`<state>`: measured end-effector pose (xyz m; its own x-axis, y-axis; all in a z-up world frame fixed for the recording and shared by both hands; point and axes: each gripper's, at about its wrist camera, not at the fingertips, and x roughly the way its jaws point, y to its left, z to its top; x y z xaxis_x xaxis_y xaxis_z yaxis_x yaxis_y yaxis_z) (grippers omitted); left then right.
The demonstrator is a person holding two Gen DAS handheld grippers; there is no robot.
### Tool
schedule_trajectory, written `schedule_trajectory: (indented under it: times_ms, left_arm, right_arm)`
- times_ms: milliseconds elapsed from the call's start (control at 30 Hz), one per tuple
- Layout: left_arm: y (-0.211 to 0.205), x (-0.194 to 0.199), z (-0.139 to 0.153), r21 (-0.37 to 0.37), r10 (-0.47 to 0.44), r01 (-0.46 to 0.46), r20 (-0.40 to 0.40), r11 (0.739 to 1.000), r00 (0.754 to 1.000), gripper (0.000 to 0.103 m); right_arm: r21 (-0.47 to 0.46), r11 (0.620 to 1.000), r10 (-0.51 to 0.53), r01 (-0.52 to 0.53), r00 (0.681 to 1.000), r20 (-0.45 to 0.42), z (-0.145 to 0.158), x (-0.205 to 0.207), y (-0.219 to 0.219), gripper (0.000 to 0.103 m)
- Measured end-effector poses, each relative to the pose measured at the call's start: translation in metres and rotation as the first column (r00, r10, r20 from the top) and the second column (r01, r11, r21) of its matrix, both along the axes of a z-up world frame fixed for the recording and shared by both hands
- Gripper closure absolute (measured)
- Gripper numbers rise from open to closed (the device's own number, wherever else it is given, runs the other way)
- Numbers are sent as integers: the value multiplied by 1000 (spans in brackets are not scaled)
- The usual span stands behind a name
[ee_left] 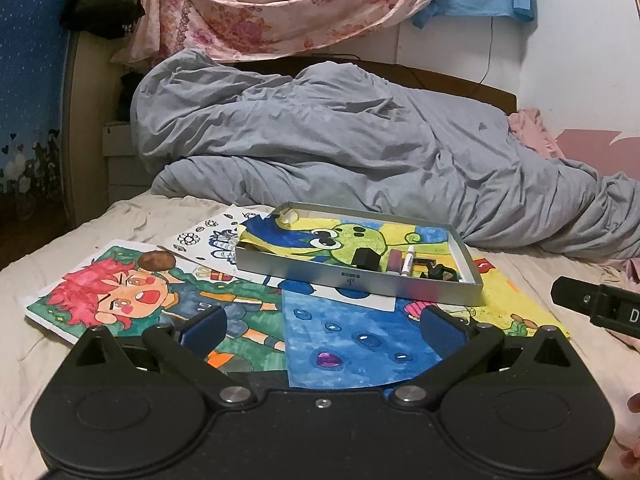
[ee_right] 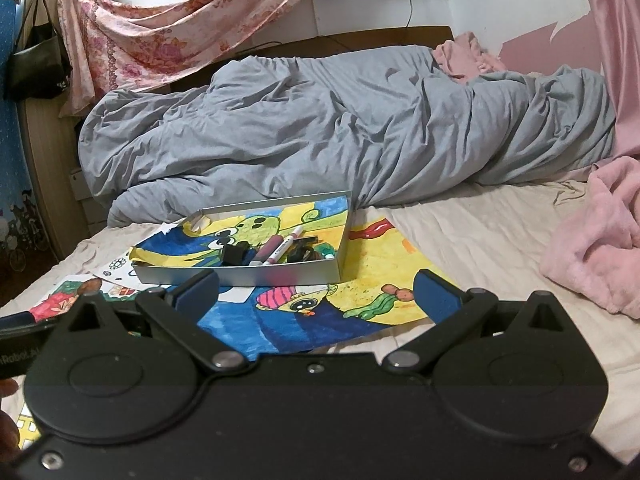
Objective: Organize rigid objects
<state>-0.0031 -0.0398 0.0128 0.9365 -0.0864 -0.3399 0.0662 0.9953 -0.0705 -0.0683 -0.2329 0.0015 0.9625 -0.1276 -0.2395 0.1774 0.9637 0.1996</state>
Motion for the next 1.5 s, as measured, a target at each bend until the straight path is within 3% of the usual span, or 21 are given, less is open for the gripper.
schedule_trajectory:
  times_ms: [1500]
  left_arm:
    - [2, 0, 0, -15, 2, -2, -3, 1000, 1000, 1]
  right_arm:
    - [21, 1000, -10, 11, 1000, -5, -3, -4, 4, 1]
